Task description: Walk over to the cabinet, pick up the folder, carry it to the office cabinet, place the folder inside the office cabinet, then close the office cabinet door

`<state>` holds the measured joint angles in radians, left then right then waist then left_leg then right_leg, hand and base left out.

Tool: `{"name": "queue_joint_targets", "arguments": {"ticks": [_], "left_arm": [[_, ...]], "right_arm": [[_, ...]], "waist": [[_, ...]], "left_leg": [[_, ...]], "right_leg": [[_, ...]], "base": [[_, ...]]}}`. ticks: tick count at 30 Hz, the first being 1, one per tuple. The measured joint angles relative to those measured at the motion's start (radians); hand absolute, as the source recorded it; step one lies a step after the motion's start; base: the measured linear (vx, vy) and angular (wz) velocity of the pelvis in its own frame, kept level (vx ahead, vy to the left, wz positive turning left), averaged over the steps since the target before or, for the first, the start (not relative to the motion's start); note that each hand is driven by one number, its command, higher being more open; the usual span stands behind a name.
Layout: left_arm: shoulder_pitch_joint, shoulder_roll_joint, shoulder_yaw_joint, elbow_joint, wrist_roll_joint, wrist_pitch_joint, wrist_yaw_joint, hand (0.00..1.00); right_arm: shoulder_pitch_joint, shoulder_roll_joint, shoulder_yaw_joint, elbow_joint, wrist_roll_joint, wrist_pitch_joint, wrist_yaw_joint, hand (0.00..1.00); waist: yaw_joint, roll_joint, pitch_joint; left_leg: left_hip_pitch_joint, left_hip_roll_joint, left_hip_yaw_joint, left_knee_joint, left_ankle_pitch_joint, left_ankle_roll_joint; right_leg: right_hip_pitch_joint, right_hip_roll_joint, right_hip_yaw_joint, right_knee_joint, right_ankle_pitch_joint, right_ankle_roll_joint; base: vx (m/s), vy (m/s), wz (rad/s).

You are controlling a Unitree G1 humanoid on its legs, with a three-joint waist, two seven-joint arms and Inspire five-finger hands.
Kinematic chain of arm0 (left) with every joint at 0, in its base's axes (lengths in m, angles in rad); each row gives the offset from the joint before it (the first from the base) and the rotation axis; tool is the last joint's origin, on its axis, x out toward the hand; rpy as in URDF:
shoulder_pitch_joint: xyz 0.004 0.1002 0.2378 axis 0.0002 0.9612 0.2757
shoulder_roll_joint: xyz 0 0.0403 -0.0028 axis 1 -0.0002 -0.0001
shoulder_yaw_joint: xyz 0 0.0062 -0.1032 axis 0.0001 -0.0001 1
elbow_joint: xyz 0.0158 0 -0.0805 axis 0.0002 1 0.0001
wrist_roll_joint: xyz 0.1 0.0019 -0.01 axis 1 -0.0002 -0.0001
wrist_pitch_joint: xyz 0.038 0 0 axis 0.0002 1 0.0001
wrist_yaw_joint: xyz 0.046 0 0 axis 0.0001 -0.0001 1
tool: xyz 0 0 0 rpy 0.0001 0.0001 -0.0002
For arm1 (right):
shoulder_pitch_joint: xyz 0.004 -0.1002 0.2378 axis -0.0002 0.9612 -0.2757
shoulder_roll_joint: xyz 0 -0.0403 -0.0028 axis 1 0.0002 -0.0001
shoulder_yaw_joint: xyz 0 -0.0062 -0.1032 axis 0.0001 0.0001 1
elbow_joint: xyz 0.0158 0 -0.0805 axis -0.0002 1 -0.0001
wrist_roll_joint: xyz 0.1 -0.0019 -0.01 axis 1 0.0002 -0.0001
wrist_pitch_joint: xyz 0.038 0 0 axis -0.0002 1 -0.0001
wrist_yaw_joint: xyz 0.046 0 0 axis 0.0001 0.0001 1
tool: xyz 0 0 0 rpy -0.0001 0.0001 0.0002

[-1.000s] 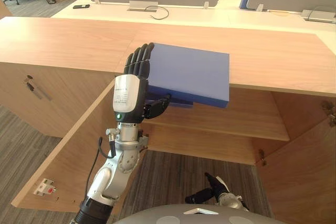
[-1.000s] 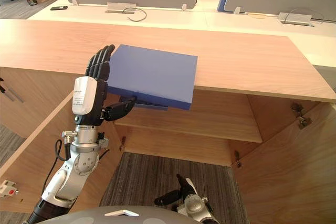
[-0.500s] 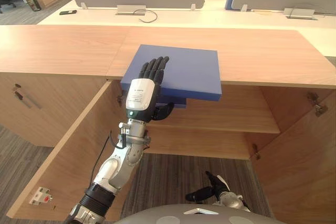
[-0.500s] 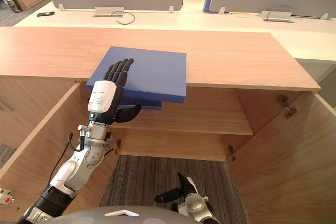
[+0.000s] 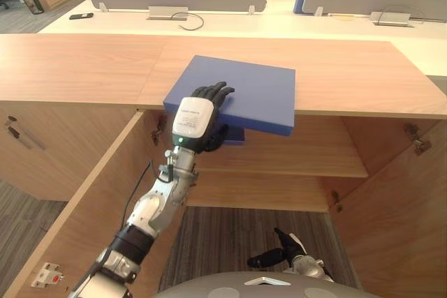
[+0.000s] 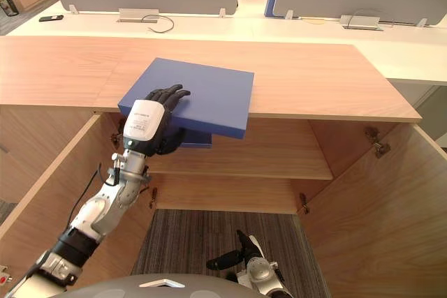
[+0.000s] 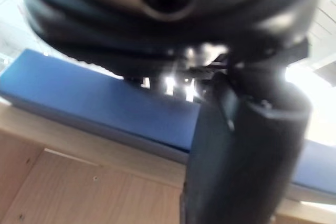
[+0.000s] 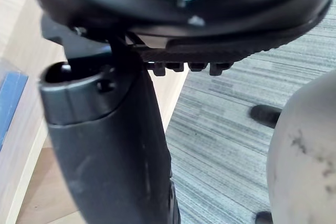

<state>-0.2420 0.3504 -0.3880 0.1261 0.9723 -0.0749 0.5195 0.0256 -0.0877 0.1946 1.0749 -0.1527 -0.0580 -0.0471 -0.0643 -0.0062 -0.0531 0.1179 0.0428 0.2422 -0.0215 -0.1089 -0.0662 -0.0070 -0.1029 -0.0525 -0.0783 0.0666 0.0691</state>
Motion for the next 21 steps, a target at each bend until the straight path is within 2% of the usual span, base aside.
{"name": "queue_joint_targets", "arguments": {"ticks": [3, 5, 8, 14, 18, 21], "left_arm": [[-0.032, 0.030, -0.006, 0.026, 0.062, 0.014, 0.017, 0.00], [-0.057, 0.034, 0.002, 0.023, 0.089, 0.037, 0.066, 0.00], [-0.115, 0.060, 0.005, 0.047, 0.100, 0.074, 0.060, 0.00], [-0.183, 0.103, 0.005, 0.072, 0.137, 0.091, 0.055, 0.00], [-0.191, 0.108, 0.007, 0.072, 0.135, 0.105, 0.055, 0.00], [-0.162, 0.096, -0.003, -0.002, 0.128, 0.109, 0.039, 0.00]], "right_arm": [[0.000, 0.000, -0.009, 0.000, 0.000, -0.005, 0.000, 1.00], [-0.001, 0.000, -0.012, 0.001, 0.000, -0.010, 0.000, 1.00], [0.001, 0.000, -0.027, 0.002, 0.000, -0.017, -0.001, 1.00], [-0.001, 0.000, -0.048, 0.003, 0.001, -0.019, -0.001, 1.00], [-0.001, 0.000, -0.066, 0.003, 0.003, -0.021, -0.001, 1.00], [0.000, -0.002, -0.073, 0.003, 0.004, -0.020, -0.002, 1.00]], "waist": [[-0.007, -0.001, 0.001], [-0.013, -0.008, 0.004], [-0.026, -0.012, 0.007], [-0.038, -0.011, 0.011], [-0.045, -0.009, 0.013], [-0.045, -0.009, 0.018]], "left_leg": [[0.004, 0.000, 0.003, -0.002, -0.001, 0.000], [0.010, 0.000, 0.004, -0.002, -0.002, -0.001], [0.014, 0.001, 0.013, -0.002, -0.004, 0.000], [0.012, 0.002, 0.024, -0.002, -0.009, -0.001], [0.014, 0.002, 0.023, -0.001, -0.013, -0.002], [0.013, 0.005, 0.022, 0.002, -0.019, 0.001]], "right_leg": [[0.002, 0.001, 0.000, -0.001, 0.000, 0.000], [0.002, 0.002, 0.000, -0.001, 0.000, 0.000], [0.002, 0.002, 0.003, -0.001, 0.000, 0.000], [-0.003, 0.002, 0.007, -0.001, 0.001, 0.002], [0.000, 0.001, 0.002, 0.000, 0.002, 0.001], [0.000, -0.001, 0.006, 0.000, 0.001, 0.001]], "base": [[-0.01, -0.005, -0.01], [-0.04, -0.020, -0.02], [-0.05, -0.024, -0.09], [-0.01, -0.012, -0.05], [0.00, 0.000, 0.00], [0.00, 0.000, 0.00]]}}
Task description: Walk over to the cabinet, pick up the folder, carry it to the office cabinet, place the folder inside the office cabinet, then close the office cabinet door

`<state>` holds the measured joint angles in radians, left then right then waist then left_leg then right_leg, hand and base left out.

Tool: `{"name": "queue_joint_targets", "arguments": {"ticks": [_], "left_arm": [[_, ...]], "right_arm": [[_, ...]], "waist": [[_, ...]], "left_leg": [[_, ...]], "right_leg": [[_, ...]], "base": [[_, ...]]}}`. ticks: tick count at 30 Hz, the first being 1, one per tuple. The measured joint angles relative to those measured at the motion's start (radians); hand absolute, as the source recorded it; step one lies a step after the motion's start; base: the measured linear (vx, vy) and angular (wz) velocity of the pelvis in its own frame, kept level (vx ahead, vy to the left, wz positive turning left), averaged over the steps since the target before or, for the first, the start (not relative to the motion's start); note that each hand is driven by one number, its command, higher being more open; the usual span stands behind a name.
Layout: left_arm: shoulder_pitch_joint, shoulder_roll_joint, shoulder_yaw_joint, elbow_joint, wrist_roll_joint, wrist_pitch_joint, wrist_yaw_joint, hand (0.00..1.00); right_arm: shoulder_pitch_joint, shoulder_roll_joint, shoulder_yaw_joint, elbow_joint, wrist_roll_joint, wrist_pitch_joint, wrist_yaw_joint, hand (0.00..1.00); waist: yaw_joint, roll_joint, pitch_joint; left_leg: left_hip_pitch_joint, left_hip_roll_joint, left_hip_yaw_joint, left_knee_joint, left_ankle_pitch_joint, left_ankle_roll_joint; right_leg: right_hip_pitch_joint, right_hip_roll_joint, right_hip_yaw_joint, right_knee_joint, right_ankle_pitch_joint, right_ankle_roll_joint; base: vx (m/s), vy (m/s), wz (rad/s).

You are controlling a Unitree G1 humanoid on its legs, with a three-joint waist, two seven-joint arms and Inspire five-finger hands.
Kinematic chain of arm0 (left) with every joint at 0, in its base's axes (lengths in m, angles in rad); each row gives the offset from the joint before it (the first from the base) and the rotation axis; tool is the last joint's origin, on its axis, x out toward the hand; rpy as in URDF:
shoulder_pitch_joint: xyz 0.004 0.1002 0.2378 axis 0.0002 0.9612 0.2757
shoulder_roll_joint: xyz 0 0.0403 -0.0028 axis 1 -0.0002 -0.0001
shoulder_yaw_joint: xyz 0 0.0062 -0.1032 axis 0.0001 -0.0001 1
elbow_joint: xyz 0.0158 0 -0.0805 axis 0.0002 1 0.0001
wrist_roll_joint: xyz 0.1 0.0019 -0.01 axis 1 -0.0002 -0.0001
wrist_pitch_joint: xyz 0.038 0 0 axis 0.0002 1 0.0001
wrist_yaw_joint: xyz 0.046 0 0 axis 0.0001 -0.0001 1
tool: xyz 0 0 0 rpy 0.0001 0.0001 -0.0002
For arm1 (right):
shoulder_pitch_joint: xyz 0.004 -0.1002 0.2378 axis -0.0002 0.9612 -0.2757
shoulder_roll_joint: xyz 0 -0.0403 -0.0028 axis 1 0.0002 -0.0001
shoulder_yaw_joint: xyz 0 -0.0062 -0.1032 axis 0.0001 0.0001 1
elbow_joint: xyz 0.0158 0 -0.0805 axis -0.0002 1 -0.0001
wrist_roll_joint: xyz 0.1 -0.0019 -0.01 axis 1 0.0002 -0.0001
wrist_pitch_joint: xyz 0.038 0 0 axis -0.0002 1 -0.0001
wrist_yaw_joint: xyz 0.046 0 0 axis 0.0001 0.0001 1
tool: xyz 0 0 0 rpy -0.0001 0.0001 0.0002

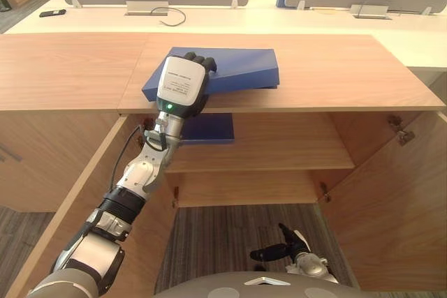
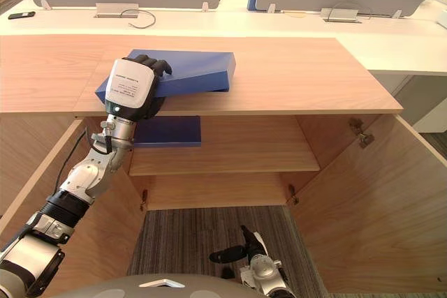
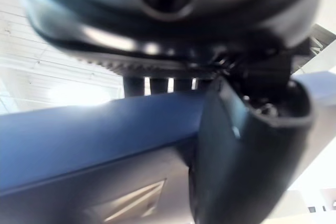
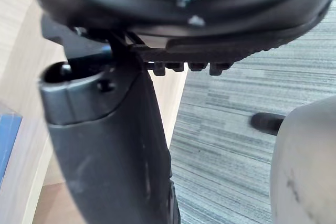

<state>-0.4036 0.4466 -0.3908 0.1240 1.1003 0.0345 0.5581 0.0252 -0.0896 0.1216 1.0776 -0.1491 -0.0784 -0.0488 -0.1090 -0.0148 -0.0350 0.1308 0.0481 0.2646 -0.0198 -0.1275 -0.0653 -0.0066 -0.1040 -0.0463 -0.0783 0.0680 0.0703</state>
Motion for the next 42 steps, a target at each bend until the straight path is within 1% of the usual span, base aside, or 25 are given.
{"name": "queue_joint_targets", "arguments": {"ticks": [1, 3, 6, 7, 8, 10, 11, 12, 14, 15, 16, 17, 18, 20, 22, 23, 27, 30, 32, 34, 35, 37, 39, 41, 42], "left_arm": [[0.036, -0.012, -0.004, -0.079, -0.012, -0.001, -0.013, 0.00], [0.115, -0.054, -0.040, -0.237, -0.076, -0.030, -0.028, 0.00], [0.201, -0.126, -0.128, -0.391, -0.218, -0.137, -0.065, 0.00], [0.229, -0.152, -0.167, -0.435, -0.297, -0.198, -0.092, 0.00], [0.239, -0.165, -0.184, -0.452, -0.333, -0.222, -0.108, 0.00], [0.258, -0.205, -0.211, -0.482, -0.525, -0.301, -0.183, 0.00], [0.258, -0.209, -0.211, -0.485, -0.575, -0.310, -0.196, 0.00], [0.258, -0.216, -0.209, -0.486, -0.713, -0.318, -0.213, 0.00], [0.262, -0.247, -0.176, -0.487, -0.917, -0.316, -0.234, 0.00], [0.266, -0.258, -0.160, -0.489, -0.976, -0.316, -0.236, 0.00], [0.291, -0.280, -0.115, -0.506, -1.076, -0.316, -0.240, 0.00], [0.326, -0.295, -0.068, -0.533, -1.199, -0.317, -0.247, 0.00], [0.343, -0.301, -0.042, -0.547, -1.248, -0.317, -0.248, 0.00], [0.394, -0.324, 0.057, -0.576, -1.373, -0.321, -0.242, 0.00], [0.416, -0.334, 0.116, -0.581, -1.414, -0.324, -0.229, 0.00], [0.419, -0.334, 0.140, -0.581, -1.431, -0.324, -0.225, 0.00], [0.431, -0.332, 0.175, -0.582, -1.498, -0.340, -0.245, 0.00], [0.460, -0.342, 0.182, -0.587, -1.591, -0.342, -0.293, 0.00], [0.469, -0.356, 0.182, -0.587, -1.667, -0.342, -0.328, 0.00], [0.476, -0.372, 0.182, -0.587, -1.740, -0.342, -0.356, 0.00], [0.478, -0.373, 0.186, -0.586, -1.806, -0.342, -0.377, 0.00], [0.490, -0.379, 0.200, -0.584, -1.877, -0.342, -0.407, 0.00], [0.499, -0.383, 0.203, -0.564, -1.964, -0.342, -0.443, 0.00], [0.512, -0.389, 0.201, -0.521, -2.033, -0.341, -0.478, 0.00], [0.522, -0.389, 0.200, -0.515, -2.049, -0.340, -0.487, 0.00]], "right_arm": [[0.000, 0.000, -0.008, 0.000, 0.000, 0.000, 0.000, 1.00], [0.002, 0.000, -0.033, 0.001, 0.000, 0.002, 0.000, 1.00], [0.003, -0.005, -0.035, 0.005, 0.000, 0.007, -0.002, 1.00], [0.003, -0.006, -0.035, 0.005, 0.000, 0.008, -0.002, 1.00], [0.002, -0.006, -0.035, 0.005, 0.000, 0.009, -0.002, 1.00], [0.001, -0.008, -0.034, 0.005, 0.000, 0.014, -0.005, 1.00], [0.000, -0.008, -0.034, 0.005, 0.000, 0.016, -0.005, 1.00], [-0.002, -0.007, -0.034, 0.003, 0.007, 0.021, -0.006, 1.00], [-0.032, 0.005, -0.032, 0.037, 0.039, 0.038, -0.015, 1.00], [-0.038, 0.005, -0.031, 0.052, 0.068, 0.048, -0.028, 1.00], [-0.041, 0.004, -0.034, 0.063, 0.119, 0.065, -0.038, 1.00], [-0.034, -0.003, -0.050, 0.052, 0.181, 0.066, -0.040, 1.00], [-0.024, -0.007, -0.061, 0.041, 0.211, 0.066, -0.040, 1.00], [0.027, -0.015, -0.136, -0.038, 0.322, 0.066, -0.050, 1.00], [0.049, -0.015, -0.194, -0.094, 0.390, 0.060, -0.065, 1.00], [0.059, -0.013, -0.225, -0.124, 0.427, 0.042, -0.080, 1.00], [0.094, 0.010, -0.309, -0.272, 0.492, 0.011, -0.117, 1.00], [0.123, 0.025, -0.328, -0.379, 0.518, 0.003, -0.127, 1.00], [0.143, 0.046, -0.355, -0.455, 0.542, 0.003, -0.137, 1.00], [0.178, 0.075, -0.380, -0.565, 0.573, 0.002, -0.150, 1.00], [0.204, 0.103, -0.396, -0.664, 0.607, 0.000, -0.158, 1.00], [0.227, 0.133, -0.402, -0.766, 0.650, -0.013, -0.158, 1.00], [0.260, 0.144, -0.394, -0.892, 0.711, -0.047, -0.152, 1.00], [0.294, 0.156, -0.401, -1.039, 0.794, -0.120, -0.129, 1.00], [0.300, 0.157, -0.402, -1.067, 0.834, -0.140, -0.109, 1.00]], "waist": [[0.002, 0.002, 0.004], [0.011, 0.005, 0.011], [0.027, 0.009, 0.013], [0.028, 0.011, 0.014], [0.028, 0.013, 0.015], [0.029, 0.019, 0.015], [0.030, 0.020, 0.015], [0.033, 0.023, 0.015], [0.053, 0.026, 0.016], [0.056, 0.026, 0.015], [0.058, 0.028, 0.015], [0.059, 0.033, 0.013], [0.061, 0.035, 0.013], [0.078, 0.041, 0.014], [0.077, 0.039, 0.014], [0.077, 0.036, 0.017], [0.071, 0.027, 0.017], [0.050, 0.024, 0.016], [0.048, 0.024, 0.016], [0.044, 0.024, 0.016], [0.042, 0.024, 0.017], [0.027, 0.026, 0.020], [0.020, 0.032, 0.025], [0.010, 0.036, 0.028], [0.003, 0.036, 0.028]], "left_leg": [[-0.001, 0.000, -0.001, 0.002, -0.005, 0.001], [-0.002, -0.001, -0.002, 0.013, -0.016, 0.005], [-0.006, -0.001, -0.006, 0.031, -0.033, 0.007], [-0.008, -0.002, -0.007, 0.038, -0.038, 0.008], [-0.007, -0.002, -0.008, 0.039, -0.039, 0.009], [-0.005, -0.002, -0.011, 0.046, -0.047, 0.013], [-0.005, -0.002, -0.011, 0.050, -0.048, 0.013], [-0.004, -0.002, -0.012, 0.051, -0.048, 0.013], [-0.006, -0.002, -0.017, 0.050, -0.050, 0.015], [-0.007, -0.002, -0.020, 0.051, -0.050, 0.015], [-0.011, -0.004, -0.028, 0.052, -0.049, 0.015], [-0.016, -0.002, -0.035, 0.055, -0.049, 0.016], [-0.017, -0.001, -0.038, 0.056, -0.049, 0.015], [-0.019, 0.006, -0.040, 0.060, -0.048, 0.013], [-0.019, 0.008, -0.039, 0.064, -0.048, 0.013], [-0.019, 0.008, -0.037, 0.065, -0.048, 0.013], [-0.019, 0.003, -0.010, 0.066, -0.049, 0.013], [-0.018, 0.000, 0.008, 0.066, -0.051, 0.016], [-0.017, -0.002, 0.027, 0.068, -0.054, 0.017], [-0.014, -0.002, 0.045, 0.069, -0.057, 0.016], [-0.012, -0.001, 0.063, 0.070, -0.058, 0.016], [-0.003, 0.000, 0.080, 0.069, -0.060, 0.015], [0.013, 0.002, 0.115, 0.069, -0.068, 0.013], [0.021, 0.002, 0.150, 0.077, -0.080, 0.015], [0.020, 0.002, 0.156, 0.081, -0.083, 0.014]], "right_leg": [[0.000, -0.001, 0.000, 0.000, 0.000, 0.000], [0.005, -0.003, 0.003, 0.000, 0.000, 0.000], [0.010, -0.002, 0.003, 0.001, 0.000, 0.000], [0.010, -0.001, 0.004, 0.004, -0.001, 0.000], [0.010, -0.001, 0.004, 0.006, -0.001, 0.000], [0.010, -0.001, 0.011, 0.011, -0.001, 0.001], [0.010, -0.001, 0.014, 0.012, -0.001, 0.001], [0.010, -0.001, 0.016, 0.015, -0.002, 0.001], [0.008, -0.001, 0.016, 0.023, -0.009, 0.008], [0.008, -0.001, 0.015, 0.023, -0.011, 0.010], [0.008, -0.004, 0.013, 0.024, -0.017, 0.017], [0.008, -0.003, 0.010, 0.025, -0.021, 0.016], [0.008, -0.002, 0.009, 0.025, -0.021, 0.016], [0.008, 0.003, 0.004, 0.025, -0.022, 0.016], [0.008, 0.005, 0.005, 0.027, -0.022, 0.015], [0.007, 0.005, 0.009, 0.028, -0.022, 0.015], [-0.015, 0.005, 0.045, 0.039, -0.021, 0.015], [-0.022, 0.004, 0.061, 0.041, -0.020, 0.016], [-0.031, 0.005, 0.080, 0.042, -0.016, 0.020], [-0.038, 0.009, 0.098, 0.042, -0.011, 0.022], [-0.045, 0.011, 0.113, 0.042, -0.005, 0.023], [-0.046, 0.016, 0.132, 0.042, 0.000, 0.020], [-0.045, 0.024, 0.163, 0.042, 0.006, 0.021], [-0.049, 0.030, 0.193, 0.039, 0.011, 0.026], [-0.051, 0.031, 0.199, 0.039, 0.012, 0.028]], "base": [[0.00, 0.000, 0.00], [0.00, 0.000, 0.00], [0.01, 0.000, 0.01], [0.00, 0.000, 0.00], [0.01, -0.007, -0.03], [-0.01, -0.005, -0.08], [-0.03, -0.013, -0.08], [-0.05, -0.024, -0.04], [-0.08, -0.041, 0.01], [-0.07, -0.051, 0.09], [-0.05, -0.054, 0.14], [-0.04, -0.055, 0.16], [-0.01, -0.055, 0.13], [0.00, -0.054, 0.06], [-0.02, -0.045, -0.01], [-0.02, -0.029, -0.05], [-0.04, -0.007, -0.21], [-0.04, -0.005, -0.20], [-0.05, -0.006, -0.25], [-0.06, -0.013, -0.29], [-0.05, -0.013, -0.34], [-0.06, -0.014, -0.37], [-0.07, -0.009, -0.45], [-0.08, -0.006, -0.45], [-0.07, -0.021, -0.37]]}}
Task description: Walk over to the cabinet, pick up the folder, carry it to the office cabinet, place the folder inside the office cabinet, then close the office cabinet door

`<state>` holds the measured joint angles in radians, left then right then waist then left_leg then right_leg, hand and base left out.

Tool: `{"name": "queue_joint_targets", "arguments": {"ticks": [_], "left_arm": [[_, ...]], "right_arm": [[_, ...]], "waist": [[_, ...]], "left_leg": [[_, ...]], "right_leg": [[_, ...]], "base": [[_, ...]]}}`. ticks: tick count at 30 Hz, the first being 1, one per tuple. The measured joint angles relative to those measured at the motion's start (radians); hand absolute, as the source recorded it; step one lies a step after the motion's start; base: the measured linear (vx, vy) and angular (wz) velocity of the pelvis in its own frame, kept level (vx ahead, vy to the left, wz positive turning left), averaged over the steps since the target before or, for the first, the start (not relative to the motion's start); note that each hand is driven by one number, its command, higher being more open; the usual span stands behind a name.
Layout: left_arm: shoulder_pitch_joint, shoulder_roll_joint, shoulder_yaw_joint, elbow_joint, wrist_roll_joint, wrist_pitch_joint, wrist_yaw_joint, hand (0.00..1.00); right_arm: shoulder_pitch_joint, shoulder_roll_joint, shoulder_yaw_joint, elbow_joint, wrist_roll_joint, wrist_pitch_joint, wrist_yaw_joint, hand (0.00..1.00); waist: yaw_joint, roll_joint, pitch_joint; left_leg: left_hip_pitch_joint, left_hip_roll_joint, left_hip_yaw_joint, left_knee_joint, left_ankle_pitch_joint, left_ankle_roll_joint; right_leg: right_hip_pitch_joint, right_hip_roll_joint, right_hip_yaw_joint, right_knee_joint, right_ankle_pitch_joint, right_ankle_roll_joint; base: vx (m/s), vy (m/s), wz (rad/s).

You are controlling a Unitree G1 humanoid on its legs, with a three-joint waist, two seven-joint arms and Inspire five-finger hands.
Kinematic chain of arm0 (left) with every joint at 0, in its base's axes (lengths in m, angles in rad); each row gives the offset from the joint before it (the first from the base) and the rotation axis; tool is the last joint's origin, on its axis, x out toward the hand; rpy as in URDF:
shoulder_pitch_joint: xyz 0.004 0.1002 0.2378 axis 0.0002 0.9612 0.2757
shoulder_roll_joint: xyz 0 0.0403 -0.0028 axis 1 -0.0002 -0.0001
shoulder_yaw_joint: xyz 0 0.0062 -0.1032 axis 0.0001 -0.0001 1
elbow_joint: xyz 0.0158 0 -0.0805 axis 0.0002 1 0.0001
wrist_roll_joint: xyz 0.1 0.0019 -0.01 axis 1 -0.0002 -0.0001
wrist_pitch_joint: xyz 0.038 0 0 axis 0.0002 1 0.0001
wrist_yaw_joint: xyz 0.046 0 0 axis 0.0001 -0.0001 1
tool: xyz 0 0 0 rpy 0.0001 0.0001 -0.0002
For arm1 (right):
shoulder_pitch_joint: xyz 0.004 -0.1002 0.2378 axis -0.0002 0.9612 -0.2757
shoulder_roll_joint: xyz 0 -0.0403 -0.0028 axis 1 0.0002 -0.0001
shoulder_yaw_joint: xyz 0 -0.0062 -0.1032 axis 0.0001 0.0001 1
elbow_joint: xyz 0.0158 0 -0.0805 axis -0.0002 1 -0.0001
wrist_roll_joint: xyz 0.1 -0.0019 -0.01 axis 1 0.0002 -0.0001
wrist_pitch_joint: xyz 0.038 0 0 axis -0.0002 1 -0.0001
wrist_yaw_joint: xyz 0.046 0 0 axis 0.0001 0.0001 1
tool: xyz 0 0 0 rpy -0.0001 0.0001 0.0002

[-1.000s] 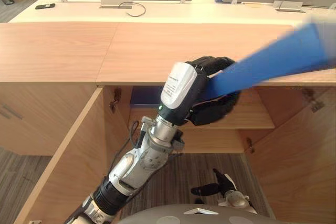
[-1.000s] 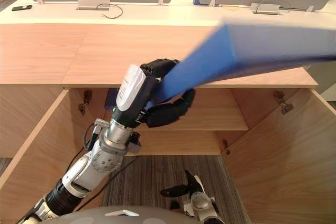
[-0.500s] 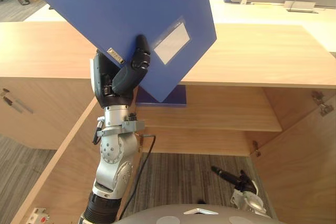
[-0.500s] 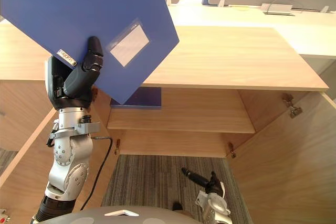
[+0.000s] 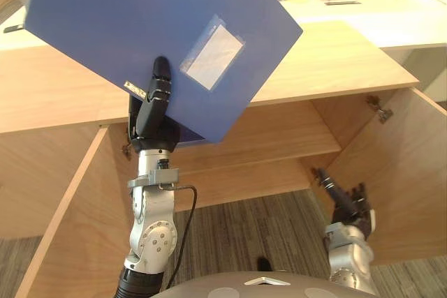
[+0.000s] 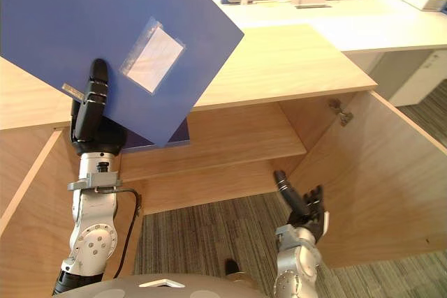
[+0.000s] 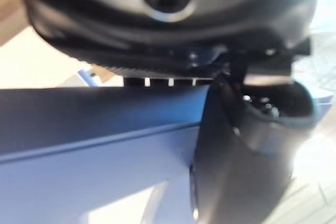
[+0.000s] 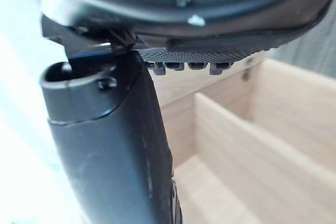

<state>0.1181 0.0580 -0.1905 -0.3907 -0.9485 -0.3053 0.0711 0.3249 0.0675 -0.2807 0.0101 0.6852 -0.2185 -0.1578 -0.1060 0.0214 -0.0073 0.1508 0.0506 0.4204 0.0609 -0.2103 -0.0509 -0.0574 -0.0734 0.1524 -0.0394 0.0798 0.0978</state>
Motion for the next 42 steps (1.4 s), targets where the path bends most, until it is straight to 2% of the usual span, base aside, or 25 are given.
{"name": "queue_joint_targets", "arguments": {"ticks": [2, 5, 11, 14, 16, 19, 20, 21, 23, 26, 30, 32, 38, 42], "left_arm": [[0.038, 0.001, 0.001, 0.031, -0.055, 0.005, -0.032, 0.00], [0.048, 0.001, 0.005, 0.081, -0.096, 0.028, -0.053, 0.00], [0.048, 0.002, 0.017, 0.088, -0.105, 0.044, -0.097, 0.00], [0.041, 0.031, 0.039, 0.106, -0.104, 0.046, -0.140, 0.00], [0.005, 0.070, 0.043, 0.162, -0.104, 0.050, -0.169, 0.00], [-0.053, 0.140, 0.052, 0.233, -0.103, 0.068, -0.189, 0.00], [-0.073, 0.162, 0.050, 0.245, -0.102, 0.075, -0.199, 0.00], [-0.083, 0.169, 0.050, 0.249, -0.102, 0.077, -0.207, 0.00], [-0.134, 0.191, 0.038, 0.270, -0.101, 0.094, -0.239, 0.00], [-0.194, 0.237, 0.015, 0.302, -0.101, 0.095, -0.296, 0.00], [-0.258, 0.260, -0.011, 0.374, -0.097, 0.095, -0.317, 0.00], [-0.283, 0.261, -0.022, 0.430, -0.097, 0.095, -0.318, 0.00], [-0.309, 0.270, -0.048, 0.465, -0.097, 0.094, -0.331, 0.00], [-0.339, 0.311, -0.048, 0.470, -0.097, 0.090, -0.336, 0.00]], "right_arm": [[0.018, 0.005, -0.003, -0.098, 0.177, -0.055, 0.098, 1.00], [0.024, 0.006, -0.026, -0.184, 0.343, -0.080, 0.214, 1.00], [-0.017, -0.011, -0.045, -0.346, 0.407, -0.126, 0.282, 1.00], [-0.129, -0.036, -0.034, -0.395, 0.419, -0.142, 0.304, 1.00], [-0.201, -0.141, -0.001, -0.396, 0.418, -0.141, 0.304, 1.00], [-0.326, -0.370, 0.061, -0.393, 0.306, -0.085, 0.311, 1.00], [-0.384, -0.445, 0.090, -0.386, 0.278, -0.066, 0.339, 1.00], [-0.417, -0.476, 0.105, -0.376, 0.265, -0.059, 0.355, 1.00], [-0.540, -0.601, 0.181, -0.285, 0.246, -0.031, 0.400, 1.00], [-0.662, -0.717, 0.299, -0.136, 0.232, 0.016, 0.419, 1.00], [-0.742, -0.780, 0.412, -0.020, 0.251, 0.083, 0.450, 1.00], [-0.783, -0.801, 0.463, 0.002, 0.274, 0.108, 0.476, 1.00], [-0.915, -0.866, 0.542, 0.064, 0.284, 0.121, 0.534, 1.00], [-0.953, -0.892, 0.585, 0.093, 0.283, 0.126, 0.544, 1.00]], "waist": [[-0.012, 0.001, 0.002], [-0.031, 0.006, 0.008], [-0.035, 0.025, 0.019], [-0.033, 0.026, 0.019], [-0.026, 0.025, 0.020], [-0.015, 0.018, 0.024], [-0.012, 0.012, 0.028], [-0.011, 0.009, 0.030], [-0.006, 0.002, 0.033], [-0.003, 0.001, 0.033], [0.000, -0.001, 0.034], [-0.002, -0.001, 0.034], [-0.004, -0.016, 0.036], [-0.004, -0.025, 0.035]], "left_leg": [[0.001, 0.005, 0.031, 0.007, -0.008, -0.005], [0.010, 0.010, 0.047, 0.006, -0.010, -0.009], [0.017, 0.015, 0.058, 0.005, -0.012, -0.012], [0.023, 0.014, 0.066, 0.005, -0.012, -0.012], [0.024, 0.010, 0.066, 0.007, -0.013, -0.012], [0.017, 0.004, 0.065, 0.013, -0.012, -0.009], [0.009, 0.004, 0.062, 0.022, -0.013, -0.007], [0.005, 0.004, 0.060, 0.025, -0.013, -0.007], [-0.008, 0.008, 0.046, 0.038, -0.013, -0.007], [-0.022, 0.011, 0.023, 0.045, -0.012, -0.006], [-0.029, 0.011, 0.011, 0.047, -0.012, -0.005], [-0.034, 0.012, 0.007, 0.047, -0.011, -0.004], [-0.038, 0.011, -0.005, 0.051, -0.011, -0.002], [-0.039, 0.008, -0.009, 0.056, -0.012, 0.002]], "right_leg": [[-0.011, 0.009, 0.027, -0.001, 0.005, 0.001], [-0.012, 0.018, 0.043, -0.004, 0.007, 0.001], [-0.012, 0.027, 0.052, -0.003, 0.009, 0.000], [-0.011, 0.029, 0.066, -0.003, 0.016, 0.000], [-0.008, 0.026, 0.067, -0.003, 0.024, 0.000], [-0.009, 0.019, 0.069, -0.009, 0.031, 0.004], [-0.010, 0.016, 0.069, -0.015, 0.035, 0.007], [-0.012, 0.015, 0.068, -0.016, 0.036, 0.008], [-0.015, 0.014, 0.056, -0.016, 0.038, 0.007], [-0.015, 0.010, 0.038, -0.017, 0.041, 0.006], [-0.016, 0.006, 0.024, -0.017, 0.043, 0.002], [-0.019, 0.007, 0.019, -0.018, 0.052, -0.010], [-0.021, 0.006, 0.015, -0.018, 0.074, -0.027], [-0.020, 0.004, 0.015, -0.017, 0.080, -0.026]], "base": [[-0.05, -0.029, -0.37], [-0.03, -0.044, -0.20], [-0.03, -0.045, -0.08], [-0.07, -0.032, -0.09], [-0.10, -0.034, -0.03], [-0.09, -0.036, -0.01], [-0.07, -0.053, 0.03], [-0.08, -0.076, 0.09], [-0.05, -0.068, 0.15], [-0.03, -0.060, 0.21], [-0.03, -0.033, 0.13], [-0.03, -0.017, 0.04], [-0.05, -0.013, 0.02], [-0.05, -0.016, 0.01]]}}
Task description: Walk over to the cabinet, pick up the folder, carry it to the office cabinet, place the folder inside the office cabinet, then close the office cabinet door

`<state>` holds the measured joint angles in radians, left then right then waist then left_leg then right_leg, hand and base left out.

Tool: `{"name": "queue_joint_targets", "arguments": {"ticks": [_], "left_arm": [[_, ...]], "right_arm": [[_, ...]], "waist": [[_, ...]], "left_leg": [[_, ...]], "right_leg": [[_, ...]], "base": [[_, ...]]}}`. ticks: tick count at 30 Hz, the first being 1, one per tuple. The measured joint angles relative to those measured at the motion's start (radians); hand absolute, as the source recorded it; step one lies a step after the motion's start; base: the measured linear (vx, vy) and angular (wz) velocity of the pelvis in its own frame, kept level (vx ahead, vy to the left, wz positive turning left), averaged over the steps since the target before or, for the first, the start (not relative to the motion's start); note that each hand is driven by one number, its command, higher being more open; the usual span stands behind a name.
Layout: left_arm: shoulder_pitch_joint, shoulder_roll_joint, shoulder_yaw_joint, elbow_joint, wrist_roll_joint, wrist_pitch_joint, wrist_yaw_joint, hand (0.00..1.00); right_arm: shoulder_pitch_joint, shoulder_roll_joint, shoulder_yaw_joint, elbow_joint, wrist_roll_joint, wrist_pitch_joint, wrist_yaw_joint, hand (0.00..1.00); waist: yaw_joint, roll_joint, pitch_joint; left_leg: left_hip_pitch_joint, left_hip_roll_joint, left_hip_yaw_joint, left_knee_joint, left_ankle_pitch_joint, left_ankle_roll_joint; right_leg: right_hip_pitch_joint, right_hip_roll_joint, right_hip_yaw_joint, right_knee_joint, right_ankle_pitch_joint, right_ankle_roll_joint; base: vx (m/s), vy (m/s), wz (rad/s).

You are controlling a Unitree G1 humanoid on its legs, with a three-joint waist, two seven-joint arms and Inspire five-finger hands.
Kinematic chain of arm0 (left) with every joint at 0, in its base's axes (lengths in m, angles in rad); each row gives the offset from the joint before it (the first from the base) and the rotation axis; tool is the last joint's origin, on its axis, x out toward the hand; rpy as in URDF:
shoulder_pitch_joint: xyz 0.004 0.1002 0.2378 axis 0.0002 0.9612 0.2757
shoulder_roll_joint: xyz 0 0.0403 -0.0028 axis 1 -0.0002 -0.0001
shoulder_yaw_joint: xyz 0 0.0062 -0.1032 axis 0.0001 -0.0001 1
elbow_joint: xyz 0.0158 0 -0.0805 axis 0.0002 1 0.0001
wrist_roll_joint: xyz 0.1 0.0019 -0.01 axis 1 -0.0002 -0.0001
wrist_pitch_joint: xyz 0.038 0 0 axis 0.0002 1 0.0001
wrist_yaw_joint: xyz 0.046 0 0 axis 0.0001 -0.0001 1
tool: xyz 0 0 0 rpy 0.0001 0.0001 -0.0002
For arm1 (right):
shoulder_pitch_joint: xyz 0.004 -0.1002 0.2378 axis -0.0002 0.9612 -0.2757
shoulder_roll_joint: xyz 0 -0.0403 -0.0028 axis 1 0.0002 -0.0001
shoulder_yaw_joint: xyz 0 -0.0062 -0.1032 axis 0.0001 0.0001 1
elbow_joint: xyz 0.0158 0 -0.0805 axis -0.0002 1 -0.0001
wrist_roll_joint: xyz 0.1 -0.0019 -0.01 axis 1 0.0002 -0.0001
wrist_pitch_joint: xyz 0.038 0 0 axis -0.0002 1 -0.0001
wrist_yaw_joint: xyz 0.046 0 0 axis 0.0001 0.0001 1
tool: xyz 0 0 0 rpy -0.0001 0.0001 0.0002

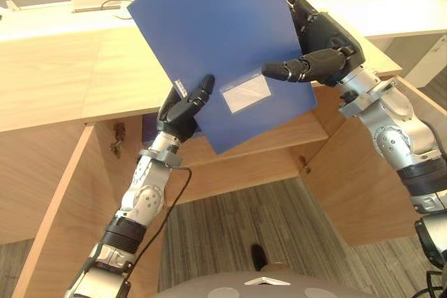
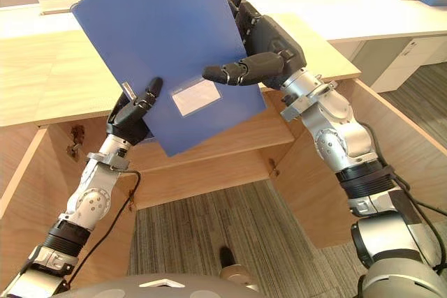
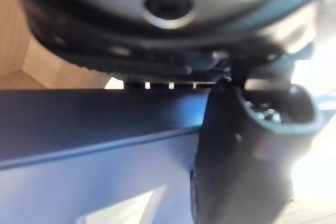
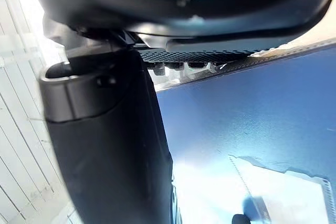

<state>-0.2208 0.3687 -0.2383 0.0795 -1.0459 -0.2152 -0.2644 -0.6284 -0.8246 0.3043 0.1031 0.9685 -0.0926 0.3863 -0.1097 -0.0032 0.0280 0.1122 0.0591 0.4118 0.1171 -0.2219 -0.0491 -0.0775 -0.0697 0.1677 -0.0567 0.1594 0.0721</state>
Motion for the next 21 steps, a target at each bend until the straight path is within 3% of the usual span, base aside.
{"name": "queue_joint_targets", "arguments": {"ticks": [1, 2, 13, 17, 18, 21], "left_arm": [[-0.009, 0.013, 0.000, 0.000, 0.000, 0.000, 0.000, 0.00], [-0.015, 0.023, -0.001, 0.001, 0.001, 0.000, 0.000, 0.00], [-0.019, 0.084, -0.061, 0.003, -0.022, -0.004, -0.036, 0.00], [-0.019, 0.147, -0.062, 0.033, -0.022, -0.004, -0.051, 0.00], [-0.019, 0.157, -0.064, 0.050, -0.021, -0.001, -0.068, 1.00], [-0.018, 0.163, -0.092, 0.051, -0.044, 0.005, -0.069, 1.00]], "right_arm": [[-0.011, -0.002, 0.016, 0.016, 0.000, 0.002, 0.000, 1.00], [-0.025, -0.004, 0.032, 0.030, 0.000, 0.008, 0.000, 0.00], [-0.079, -0.063, 0.182, 0.051, 0.019, 0.028, -0.002, 0.00], [-0.076, -0.078, 0.276, 0.051, 0.050, 0.083, -0.002, 0.00], [-0.063, -0.079, 0.291, 0.051, 0.071, 0.104, -0.001, 0.00], [-0.039, -0.077, 0.295, 0.052, 0.101, 0.106, -0.001, 0.00]], "waist": [[0.000, -0.003, -0.001], [0.000, -0.005, 0.000], [0.024, -0.011, -0.002], [0.024, -0.015, -0.001], [0.027, -0.017, -0.001], [0.029, -0.018, -0.001]], "left_leg": [[-0.001, -0.001, 0.000, 0.001, 0.000, 0.000], [-0.001, -0.001, 0.000, 0.002, 0.000, 0.001], [-0.003, 0.009, -0.001, 0.008, 0.000, -0.001], [-0.007, 0.015, -0.009, 0.019, -0.002, -0.003], [-0.009, 0.016, -0.013, 0.021, -0.001, -0.004], [-0.018, 0.017, -0.027, 0.025, -0.001, -0.004]], "right_leg": [[0.000, -0.001, 0.000, 0.000, 0.000, 0.000], [0.000, -0.002, -0.001, 0.000, 0.000, 0.000], [0.011, 0.000, -0.008, -0.020, 0.000, 0.000], [0.015, 0.002, -0.027, -0.020, 0.000, 0.000], [0.016, 0.002, -0.029, -0.021, 0.000, 0.000], [0.017, 0.002, -0.043, -0.021, 0.000, 0.000]], "base": [[-0.06, -0.037, 0.00], [-0.06, -0.040, 0.00], [-0.03, -0.043, -0.01], [-0.04, -0.050, 0.05], [-0.04, -0.044, 0.08], [-0.04, -0.040, 0.15]]}}
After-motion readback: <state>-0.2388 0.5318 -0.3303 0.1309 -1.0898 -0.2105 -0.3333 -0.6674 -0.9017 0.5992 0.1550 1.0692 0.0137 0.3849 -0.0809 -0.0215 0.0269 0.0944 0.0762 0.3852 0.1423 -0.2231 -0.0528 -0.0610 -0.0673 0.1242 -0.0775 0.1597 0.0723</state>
